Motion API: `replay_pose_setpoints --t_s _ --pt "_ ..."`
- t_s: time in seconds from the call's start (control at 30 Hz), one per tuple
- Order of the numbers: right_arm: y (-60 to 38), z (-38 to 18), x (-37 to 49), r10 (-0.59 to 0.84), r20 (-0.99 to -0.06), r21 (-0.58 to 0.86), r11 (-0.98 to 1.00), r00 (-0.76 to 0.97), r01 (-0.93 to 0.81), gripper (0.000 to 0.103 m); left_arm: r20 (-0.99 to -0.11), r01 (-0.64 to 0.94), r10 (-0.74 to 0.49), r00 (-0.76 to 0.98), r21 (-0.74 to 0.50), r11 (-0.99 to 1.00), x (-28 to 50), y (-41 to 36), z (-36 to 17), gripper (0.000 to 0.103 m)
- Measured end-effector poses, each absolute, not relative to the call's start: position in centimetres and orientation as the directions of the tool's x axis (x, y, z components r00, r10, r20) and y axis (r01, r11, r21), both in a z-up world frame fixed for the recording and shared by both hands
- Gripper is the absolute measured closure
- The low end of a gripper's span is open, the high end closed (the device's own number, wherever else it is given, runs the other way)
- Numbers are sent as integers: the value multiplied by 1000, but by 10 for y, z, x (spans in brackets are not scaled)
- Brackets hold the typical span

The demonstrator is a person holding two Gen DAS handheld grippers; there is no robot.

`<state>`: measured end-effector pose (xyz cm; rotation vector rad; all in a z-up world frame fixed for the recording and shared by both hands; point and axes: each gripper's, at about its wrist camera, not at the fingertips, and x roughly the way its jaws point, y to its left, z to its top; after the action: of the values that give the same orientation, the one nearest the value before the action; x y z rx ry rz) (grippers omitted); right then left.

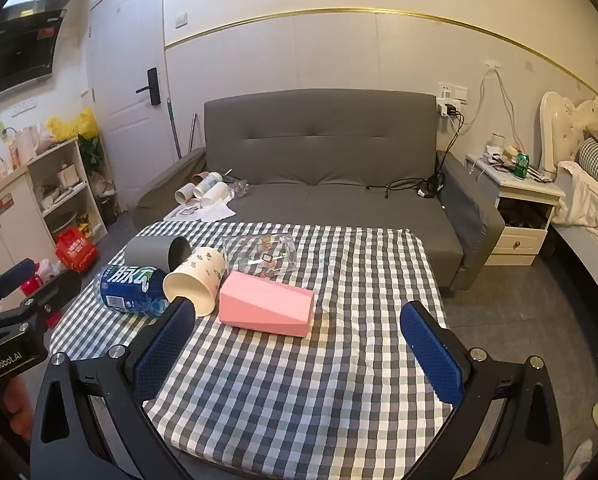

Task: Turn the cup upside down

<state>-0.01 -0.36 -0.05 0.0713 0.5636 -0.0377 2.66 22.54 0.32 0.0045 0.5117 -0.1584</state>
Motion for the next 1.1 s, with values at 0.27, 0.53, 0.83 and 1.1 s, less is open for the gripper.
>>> replay_pose_setpoints --t_s 0.27,0.53,0.83,1.1 --pt "-3 -1 0 -19 -536 50 997 844 55 0 -490 155 -154 858 -38 987 27 225 1 0" --pt "-3 -1 0 -20 -538 51 997 843 56 0 -489 156 -155 858 -39 987 27 226 0 0" --pt "-4 -3 -1 -16 -539 54 997 842 53 0 -491 163 -160 856 -37 986 27 224 -3 0" --pt "-4 -3 -1 -15 -541 55 997 841 53 0 -493 161 -159 855 -39 986 27 224 -3 0"
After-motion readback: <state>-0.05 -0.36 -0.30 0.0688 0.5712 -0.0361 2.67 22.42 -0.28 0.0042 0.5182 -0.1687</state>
